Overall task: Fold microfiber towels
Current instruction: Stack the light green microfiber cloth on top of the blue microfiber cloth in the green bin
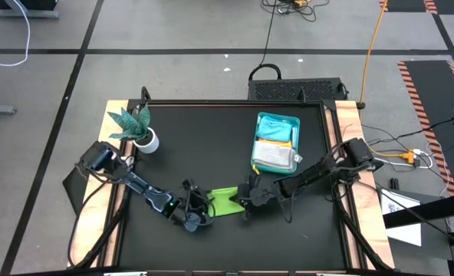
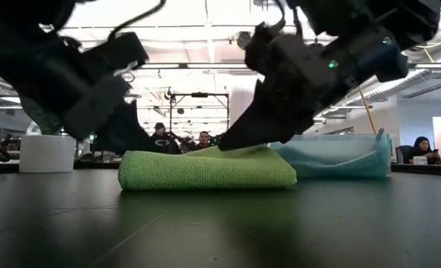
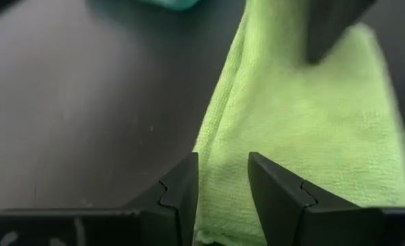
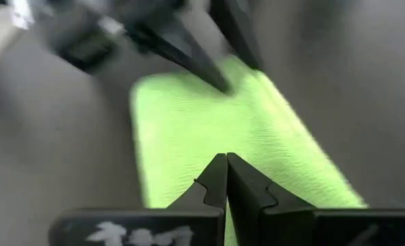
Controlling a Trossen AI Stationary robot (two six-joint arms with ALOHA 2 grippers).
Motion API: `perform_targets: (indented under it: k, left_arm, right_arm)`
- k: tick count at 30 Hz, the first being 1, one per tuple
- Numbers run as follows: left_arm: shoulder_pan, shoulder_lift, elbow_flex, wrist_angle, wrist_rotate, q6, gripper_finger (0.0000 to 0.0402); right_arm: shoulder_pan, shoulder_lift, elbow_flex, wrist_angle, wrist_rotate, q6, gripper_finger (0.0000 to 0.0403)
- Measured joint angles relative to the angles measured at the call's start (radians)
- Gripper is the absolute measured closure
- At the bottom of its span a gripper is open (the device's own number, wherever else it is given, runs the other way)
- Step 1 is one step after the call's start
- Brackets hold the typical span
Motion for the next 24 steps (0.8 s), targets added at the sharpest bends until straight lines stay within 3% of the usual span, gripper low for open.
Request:
perform_targets:
  k: [4, 10, 18, 24]
  left_arm:
    - [-0.024, -0.046, 0.000, -0.007, -0.024, 0.015, 0.0270]
    - [-0.034, -0.035, 0.001, -0.054, -0.039, -0.014, 0.0270]
    - [-0.053, -0.052, 0.000, -0.069, 0.005, -0.024, 0.0270]
    - [-0.085, -0.113, 0.008, 0.067, -0.019, 0.072, 0.0270]
  right_arm:
    - [-0.020, 0.002, 0.040, -0.131, 0.070, 0.047, 0.0403]
    - [-0.030, 0.002, 0.042, -0.247, 0.092, 0.113, 0.0403]
    - [0.038, 0.002, 0.042, -0.230, 0.105, 0.110, 0.0403]
    - [0.058, 0.002, 0.042, -0.191, 0.108, 0.106, 0.0403]
